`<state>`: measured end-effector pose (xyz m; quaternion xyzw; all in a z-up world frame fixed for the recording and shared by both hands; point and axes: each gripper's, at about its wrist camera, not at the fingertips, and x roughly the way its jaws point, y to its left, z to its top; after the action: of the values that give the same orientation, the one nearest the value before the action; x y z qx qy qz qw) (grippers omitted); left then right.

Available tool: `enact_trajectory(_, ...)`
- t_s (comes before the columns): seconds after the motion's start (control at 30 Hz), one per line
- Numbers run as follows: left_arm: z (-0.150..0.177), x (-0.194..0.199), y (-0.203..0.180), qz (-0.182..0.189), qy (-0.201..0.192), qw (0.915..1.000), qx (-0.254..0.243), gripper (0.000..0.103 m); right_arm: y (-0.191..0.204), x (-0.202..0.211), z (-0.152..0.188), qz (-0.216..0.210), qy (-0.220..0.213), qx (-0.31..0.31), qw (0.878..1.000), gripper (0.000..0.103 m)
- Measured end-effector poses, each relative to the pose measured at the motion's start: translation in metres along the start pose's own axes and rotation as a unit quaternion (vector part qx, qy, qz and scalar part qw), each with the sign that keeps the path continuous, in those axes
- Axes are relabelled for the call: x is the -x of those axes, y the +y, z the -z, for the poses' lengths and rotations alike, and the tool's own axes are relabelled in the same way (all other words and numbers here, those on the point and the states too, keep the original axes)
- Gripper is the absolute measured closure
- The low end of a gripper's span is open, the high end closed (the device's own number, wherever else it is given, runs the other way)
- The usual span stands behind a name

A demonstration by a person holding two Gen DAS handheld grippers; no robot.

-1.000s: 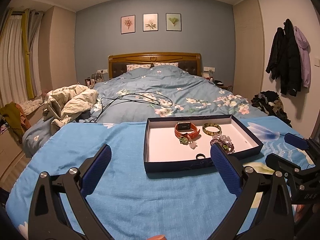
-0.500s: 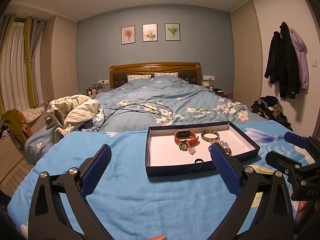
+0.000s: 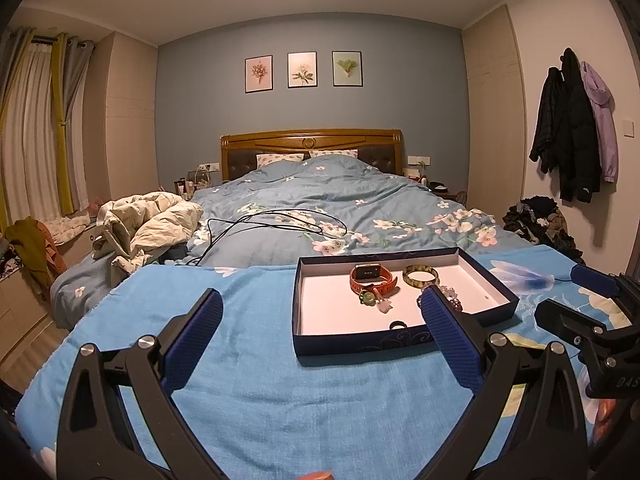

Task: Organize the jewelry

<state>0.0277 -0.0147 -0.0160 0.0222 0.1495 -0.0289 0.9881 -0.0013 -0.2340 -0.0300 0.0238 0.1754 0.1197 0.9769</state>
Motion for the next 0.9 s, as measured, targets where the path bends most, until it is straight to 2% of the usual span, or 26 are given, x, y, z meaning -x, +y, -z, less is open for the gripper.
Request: enact_trajectory(0.9, -0.0003, 0.0055, -0.0067, -0.001, -0.008, 0.9999, -0.007, 0.005, -0.0014, 0.0012, -0.0022, 0.001, -0.004, -0.002, 1.000, 0.007)
